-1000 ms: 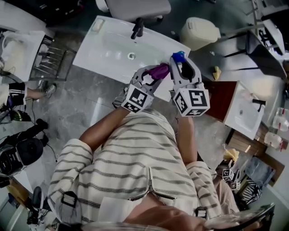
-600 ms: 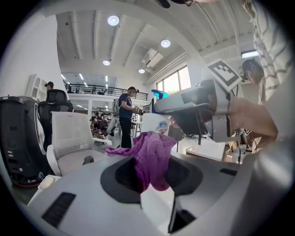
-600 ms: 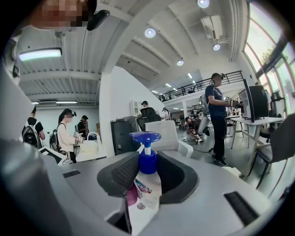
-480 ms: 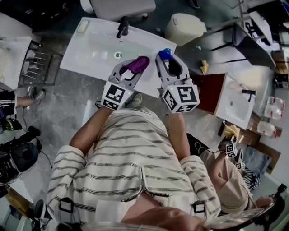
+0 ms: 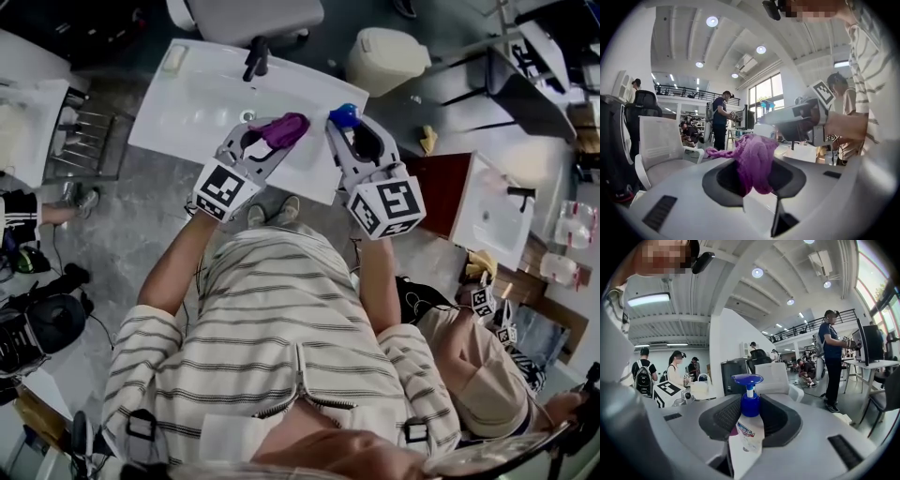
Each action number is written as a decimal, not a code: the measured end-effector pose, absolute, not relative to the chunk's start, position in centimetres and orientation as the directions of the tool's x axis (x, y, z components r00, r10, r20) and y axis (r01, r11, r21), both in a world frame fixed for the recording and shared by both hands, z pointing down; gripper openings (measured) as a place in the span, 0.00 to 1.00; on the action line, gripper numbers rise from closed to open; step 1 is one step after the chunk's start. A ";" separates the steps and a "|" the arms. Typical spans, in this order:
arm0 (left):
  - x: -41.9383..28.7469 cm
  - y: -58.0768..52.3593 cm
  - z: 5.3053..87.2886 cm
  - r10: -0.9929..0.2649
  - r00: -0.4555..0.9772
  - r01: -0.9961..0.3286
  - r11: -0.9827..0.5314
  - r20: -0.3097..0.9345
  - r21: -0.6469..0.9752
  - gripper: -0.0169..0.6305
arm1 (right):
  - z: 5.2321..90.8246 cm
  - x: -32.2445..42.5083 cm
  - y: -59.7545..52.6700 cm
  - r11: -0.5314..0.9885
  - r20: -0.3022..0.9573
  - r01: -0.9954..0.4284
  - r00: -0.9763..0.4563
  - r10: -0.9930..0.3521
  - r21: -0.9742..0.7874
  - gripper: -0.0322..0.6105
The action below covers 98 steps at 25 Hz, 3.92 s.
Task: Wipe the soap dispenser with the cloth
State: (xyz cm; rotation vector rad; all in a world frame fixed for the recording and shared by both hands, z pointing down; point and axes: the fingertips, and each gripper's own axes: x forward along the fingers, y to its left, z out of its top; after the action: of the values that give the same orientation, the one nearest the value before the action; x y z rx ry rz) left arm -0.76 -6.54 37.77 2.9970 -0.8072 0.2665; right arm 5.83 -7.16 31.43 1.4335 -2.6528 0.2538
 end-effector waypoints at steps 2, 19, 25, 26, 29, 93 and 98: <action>-0.8 -6.6 37.3 -0.468 0.866 -0.469 -0.883 0.175 -0.040 0.23 | 31.4 5.6 -6.8 0.560 0.186 -0.824 -0.565 -0.804 -0.082 0.24; 0.4 -6.3 36.9 -0.057 0.965 -0.030 -0.993 0.257 -0.111 0.23 | 31.9 3.0 -3.4 0.734 0.197 -0.675 -0.732 -0.652 -0.075 0.24; 1.1 -5.9 37.0 0.119 0.953 0.141 -0.988 0.278 -0.060 0.23 | 31.7 2.3 -2.4 0.785 0.189 -0.616 -0.780 -0.597 -0.065 0.24; 1.3 -5.8 37.0 0.143 0.948 0.165 -0.985 0.285 -0.054 0.23 | 31.6 2.1 -2.2 0.796 0.183 -0.603 -0.790 -0.586 -0.057 0.24; 1.9 -5.3 37.2 0.206 0.932 0.226 -0.973 0.298 -0.035 0.22 | 31.0 1.7 -1.6 0.812 0.159 -0.581 -0.808 -0.567 -0.054 0.24; -0.9 -5.8 39.4 -0.507 0.834 -0.525 -0.850 0.219 0.030 0.22 | 34.9 5.8 -6.9 0.427 0.168 -0.892 -0.448 -0.878 -0.150 0.24; -0.9 -6.1 39.9 -0.573 0.791 -0.593 -0.805 0.214 0.034 0.22 | 36.0 6.2 -8.3 0.393 0.161 -0.906 -0.416 -0.895 -0.155 0.24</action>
State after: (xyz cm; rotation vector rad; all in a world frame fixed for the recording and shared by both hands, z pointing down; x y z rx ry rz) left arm -0.91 -6.07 39.86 2.8785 -0.9398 0.2964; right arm 6.22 -8.30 35.97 1.6694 -2.5788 0.3387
